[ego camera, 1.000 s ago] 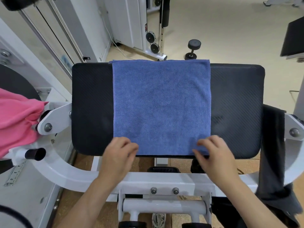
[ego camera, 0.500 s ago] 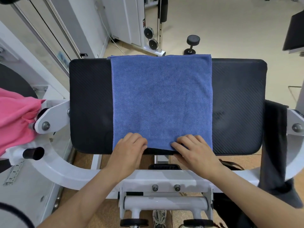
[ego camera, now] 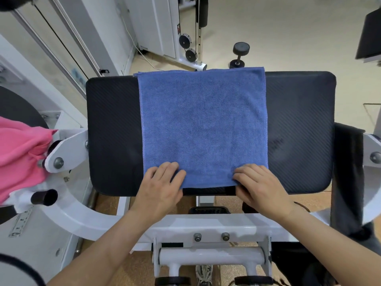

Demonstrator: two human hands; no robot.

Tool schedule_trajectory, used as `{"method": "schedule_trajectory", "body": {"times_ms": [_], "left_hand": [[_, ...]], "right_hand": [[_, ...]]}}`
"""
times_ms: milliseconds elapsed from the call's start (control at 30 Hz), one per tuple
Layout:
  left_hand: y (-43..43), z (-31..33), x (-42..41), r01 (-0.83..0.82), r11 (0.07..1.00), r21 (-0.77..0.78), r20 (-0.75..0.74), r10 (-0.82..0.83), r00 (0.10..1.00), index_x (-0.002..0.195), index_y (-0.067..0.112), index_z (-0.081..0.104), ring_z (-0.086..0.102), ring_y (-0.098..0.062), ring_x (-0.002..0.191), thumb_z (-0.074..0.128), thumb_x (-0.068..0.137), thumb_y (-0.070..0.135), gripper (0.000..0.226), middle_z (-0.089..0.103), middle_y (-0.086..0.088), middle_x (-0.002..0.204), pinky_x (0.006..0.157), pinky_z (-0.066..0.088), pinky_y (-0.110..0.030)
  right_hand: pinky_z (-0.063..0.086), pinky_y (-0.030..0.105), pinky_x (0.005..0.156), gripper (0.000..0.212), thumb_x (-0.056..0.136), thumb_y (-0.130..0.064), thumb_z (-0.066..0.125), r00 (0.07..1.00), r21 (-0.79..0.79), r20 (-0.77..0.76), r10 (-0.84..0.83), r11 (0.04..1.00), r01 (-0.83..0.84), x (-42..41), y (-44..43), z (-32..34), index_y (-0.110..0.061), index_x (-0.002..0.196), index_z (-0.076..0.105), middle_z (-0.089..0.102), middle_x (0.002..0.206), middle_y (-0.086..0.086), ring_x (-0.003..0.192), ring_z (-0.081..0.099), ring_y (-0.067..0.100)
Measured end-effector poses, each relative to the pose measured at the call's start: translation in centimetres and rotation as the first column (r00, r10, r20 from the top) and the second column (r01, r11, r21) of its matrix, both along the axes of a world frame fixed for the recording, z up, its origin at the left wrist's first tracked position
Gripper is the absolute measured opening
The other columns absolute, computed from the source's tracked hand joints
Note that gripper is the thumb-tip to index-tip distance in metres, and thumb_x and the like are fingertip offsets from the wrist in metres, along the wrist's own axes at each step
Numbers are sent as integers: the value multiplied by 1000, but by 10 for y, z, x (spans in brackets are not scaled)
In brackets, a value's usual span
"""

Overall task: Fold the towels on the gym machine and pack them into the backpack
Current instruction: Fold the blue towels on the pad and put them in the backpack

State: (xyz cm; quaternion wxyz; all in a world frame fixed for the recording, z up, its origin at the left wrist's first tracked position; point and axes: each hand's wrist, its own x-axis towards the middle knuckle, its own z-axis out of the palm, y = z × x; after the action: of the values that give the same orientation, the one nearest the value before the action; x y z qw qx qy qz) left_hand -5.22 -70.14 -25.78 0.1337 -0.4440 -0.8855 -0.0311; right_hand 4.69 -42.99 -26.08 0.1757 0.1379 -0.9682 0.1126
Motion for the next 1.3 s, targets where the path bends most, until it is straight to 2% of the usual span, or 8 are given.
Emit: {"method": "schedule_trajectory", "body": {"times_ms": [100, 300, 433, 600, 733, 833, 1067, 1300], "left_hand": [[-4, 2, 1, -27, 999, -19, 1, 27, 1000, 105, 9, 62, 59, -31, 105, 41, 76, 8, 36, 60, -12, 113, 86, 46, -43], [-11, 20, -15, -72, 988, 136, 236, 38, 971, 102, 12, 70, 66, -23, 93, 52, 82, 9, 27, 69, -2, 102, 74, 56, -33], [-22, 42, -18, -79, 997, -22, 368, 81, 926, 98, 25, 70, 64, -19, 71, 62, 82, 9, 25, 71, 8, 80, 68, 55, -34], [-25, 65, -19, -208, 976, -67, 798, 178, 576, 92, 27, 73, 63, -9, 73, 66, 89, 20, 10, 70, 9, 77, 67, 51, -26], [-28, 77, -56, -606, 720, 340, 834, 67, 548, 81, 27, 73, 61, 6, 71, 74, 81, 7, 20, 71, 18, 77, 69, 46, -12], [-24, 80, -89, -709, 518, 478, 810, 51, 584, 83, 29, 71, 63, 1, 77, 74, 83, 14, 15, 71, 14, 81, 72, 50, -20], [-8, 71, -131, -769, 356, 531, 775, 162, 611, 77, 37, 70, 70, -9, 83, 72, 82, 24, 14, 73, 8, 84, 83, 58, -38], [-1, 65, -128, -764, 328, 556, 713, 284, 641, 84, 30, 72, 67, -7, 79, 72, 81, 25, 5, 70, 12, 81, 77, 57, -30]], "right_hand": [[38, 31, 66, 19, 84, -22, 49, 994, -7, 109, -11, 1000, 12, -5, 0, 13, -11, 84, 64, 63, 85, 0, 75, 57, 23], [49, 37, 62, 15, 83, -29, 54, 941, 2, 339, 0, 1000, -1, -18, 11, 30, -20, 93, 61, 59, 81, -6, 76, 58, 21], [41, 30, 59, 28, 65, -10, 68, 893, 148, 449, -14, 987, -59, -9, 10, 33, -24, 89, 66, 55, 77, -7, 73, 59, 19], [43, 24, 70, 16, 76, -13, 65, 715, -200, 697, 52, 972, 124, -17, 22, 72, -27, 83, 68, 60, 79, -14, 77, 55, 6], [45, 20, 67, 18, 80, -3, 73, 807, -582, 589, 47, 717, 383, -49, 42, 97, -21, 78, 72, 65, 70, -14, 67, 55, -1], [49, 21, 66, 6, 83, -13, 75, 875, -684, 463, -144, 570, 455, -84, 45, 111, -17, 87, 73, 70, 79, -8, 71, 59, 1], [50, 26, 71, 4, 85, -18, 67, 850, -602, 337, -405, 601, 525, -140, 40, 111, -20, 87, 69, 68, 83, -4, 83, 63, 13], [42, 30, 73, 19, 90, -29, 60, 837, -376, 222, -500, 748, 547, -147, 39, 98, -16, 104, 63, 61, 90, -2, 89, 57, 20]]}}
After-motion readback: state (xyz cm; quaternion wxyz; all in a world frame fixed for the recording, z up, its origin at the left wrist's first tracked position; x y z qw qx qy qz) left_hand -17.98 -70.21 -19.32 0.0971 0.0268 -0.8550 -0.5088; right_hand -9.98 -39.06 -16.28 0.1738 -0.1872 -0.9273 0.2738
